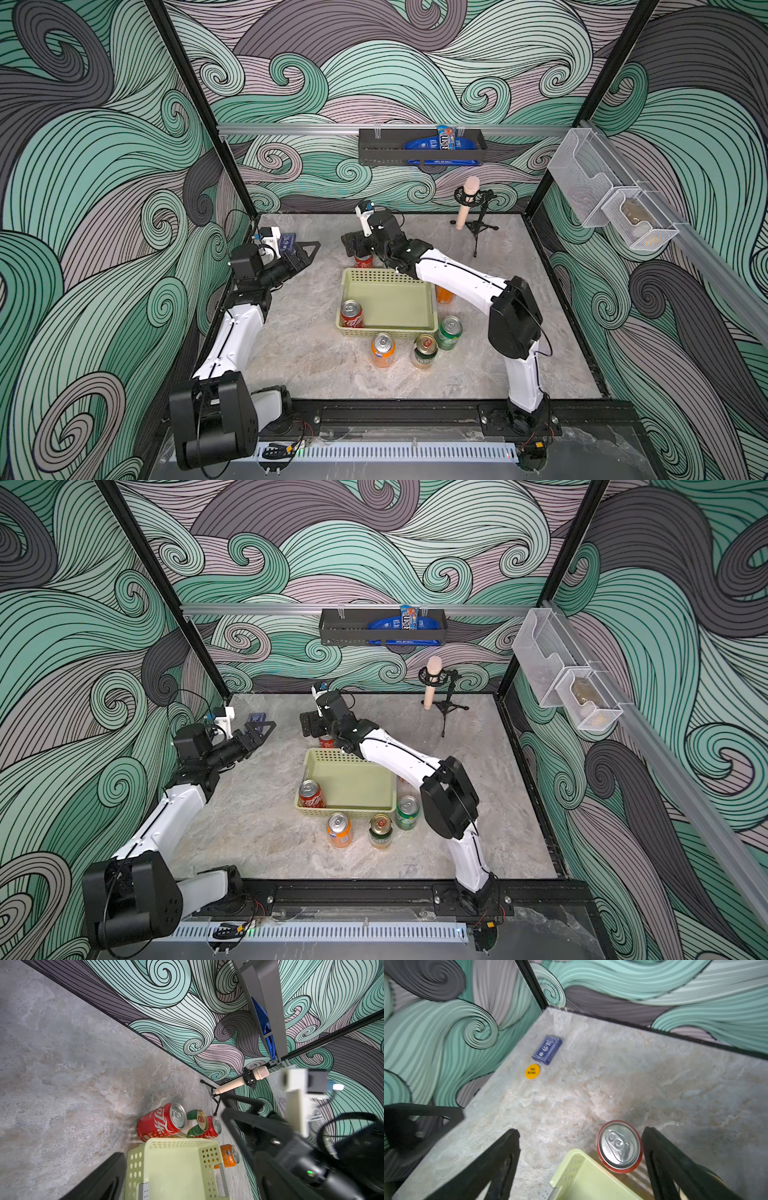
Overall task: Take out the drinks from the basket
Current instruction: Place the drink at the center of the board, then pick up the drink from the basket.
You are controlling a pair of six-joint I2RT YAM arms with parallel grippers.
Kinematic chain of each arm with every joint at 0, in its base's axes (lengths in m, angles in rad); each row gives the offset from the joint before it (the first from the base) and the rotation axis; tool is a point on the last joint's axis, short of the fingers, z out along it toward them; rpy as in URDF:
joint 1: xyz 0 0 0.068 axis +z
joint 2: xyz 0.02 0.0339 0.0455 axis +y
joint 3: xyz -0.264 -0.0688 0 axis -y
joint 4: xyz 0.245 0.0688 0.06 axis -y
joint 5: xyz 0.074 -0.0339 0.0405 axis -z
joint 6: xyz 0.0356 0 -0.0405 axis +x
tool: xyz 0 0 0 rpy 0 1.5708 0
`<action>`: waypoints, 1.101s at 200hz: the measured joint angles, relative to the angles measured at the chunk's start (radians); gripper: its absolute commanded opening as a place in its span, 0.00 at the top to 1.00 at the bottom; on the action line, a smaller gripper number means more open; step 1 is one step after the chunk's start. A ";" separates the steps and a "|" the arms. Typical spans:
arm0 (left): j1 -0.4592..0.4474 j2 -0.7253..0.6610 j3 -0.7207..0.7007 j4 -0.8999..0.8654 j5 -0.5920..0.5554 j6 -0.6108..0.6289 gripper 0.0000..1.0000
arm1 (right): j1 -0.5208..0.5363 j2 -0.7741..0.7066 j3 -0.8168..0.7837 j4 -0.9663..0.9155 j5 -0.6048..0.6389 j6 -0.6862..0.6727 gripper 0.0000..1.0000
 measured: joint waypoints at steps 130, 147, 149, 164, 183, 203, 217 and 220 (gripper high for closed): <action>0.000 0.003 -0.005 -0.107 -0.021 0.066 0.01 | 0.101 -0.270 -0.456 0.018 -0.058 -0.052 0.04; 0.000 0.014 -0.005 -0.116 -0.025 0.072 0.01 | 0.132 -0.271 -0.491 0.015 -0.059 -0.054 0.03; 0.000 0.016 -0.005 -0.117 -0.025 0.073 0.01 | 0.135 -0.271 -0.494 0.014 -0.059 -0.055 0.03; 0.000 0.031 -0.005 -0.136 -0.027 0.081 0.01 | 0.161 -0.271 -0.512 0.011 -0.060 -0.057 0.03; 0.000 0.041 -0.005 -0.158 -0.030 0.088 0.01 | 0.182 -0.271 -0.518 0.011 -0.064 -0.059 0.03; 0.000 0.042 -0.005 -0.166 -0.032 0.090 0.01 | 0.191 -0.271 -0.519 0.011 -0.077 -0.060 0.03; 0.000 0.042 -0.005 -0.168 -0.035 0.092 0.01 | 0.198 -0.271 -0.519 0.011 -0.079 -0.059 0.03; 0.000 0.042 -0.005 -0.168 -0.036 0.092 0.01 | 0.200 -0.271 -0.519 0.011 -0.079 -0.059 0.03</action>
